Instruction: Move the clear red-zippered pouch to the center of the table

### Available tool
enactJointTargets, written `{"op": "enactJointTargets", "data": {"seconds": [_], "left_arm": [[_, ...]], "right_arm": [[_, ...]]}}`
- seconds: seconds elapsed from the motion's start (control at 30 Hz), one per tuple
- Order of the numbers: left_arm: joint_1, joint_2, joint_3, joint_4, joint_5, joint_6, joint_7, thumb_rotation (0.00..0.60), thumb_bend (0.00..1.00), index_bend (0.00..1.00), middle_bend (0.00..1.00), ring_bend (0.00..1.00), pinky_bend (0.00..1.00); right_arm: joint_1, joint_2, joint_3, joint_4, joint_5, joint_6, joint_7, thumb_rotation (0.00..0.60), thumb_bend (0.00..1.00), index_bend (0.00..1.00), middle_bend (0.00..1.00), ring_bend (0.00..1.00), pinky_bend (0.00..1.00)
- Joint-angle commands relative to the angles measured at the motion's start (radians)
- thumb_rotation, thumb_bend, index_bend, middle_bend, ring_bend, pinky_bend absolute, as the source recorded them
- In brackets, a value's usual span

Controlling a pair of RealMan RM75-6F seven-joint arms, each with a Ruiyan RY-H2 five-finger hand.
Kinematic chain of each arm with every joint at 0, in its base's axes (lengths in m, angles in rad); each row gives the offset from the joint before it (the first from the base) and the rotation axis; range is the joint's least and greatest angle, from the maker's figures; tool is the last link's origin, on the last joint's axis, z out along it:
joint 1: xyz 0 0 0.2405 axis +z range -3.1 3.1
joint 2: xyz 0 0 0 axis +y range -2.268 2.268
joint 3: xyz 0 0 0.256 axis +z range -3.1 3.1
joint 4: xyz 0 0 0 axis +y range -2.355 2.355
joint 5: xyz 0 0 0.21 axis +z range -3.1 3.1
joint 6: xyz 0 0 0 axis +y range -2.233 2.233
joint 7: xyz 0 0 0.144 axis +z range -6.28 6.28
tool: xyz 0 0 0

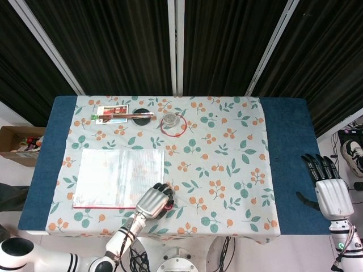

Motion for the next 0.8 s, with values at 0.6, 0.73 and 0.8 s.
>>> {"op": "enactJointTargets", "data": {"seconds": [0.6,0.73,0.8], "left_arm": [[0.04,-0.011,0.008,0.017,0.111,0.104,-0.14,0.6,0.43,0.6,0.22,0.13,0.19],[0.087,0.004,0.003,0.016,0.237,0.186,-0.299,0.6,0.43,0.6,0.23,0.13,0.2],[0.111,0.01,0.001,0.027,0.299,0.24,-0.358,0.6,0.43,0.6,0.23,0.13,0.2]], "right_arm": [[-0.002,0.002,0.003,0.008,-0.019,0.025,0.028,0.6,0.09,0.0,0.09,0.0,0.07],[0.004,0.013,0.005,-0.003,-0.03,0.026,0.034,0.6,0.09,0.0,0.09,0.0,0.07],[0.013,0.025,0.009,-0.016,-0.038,0.023,0.041,0.6,0.09,0.0,0.09,0.0,0.07]]}}
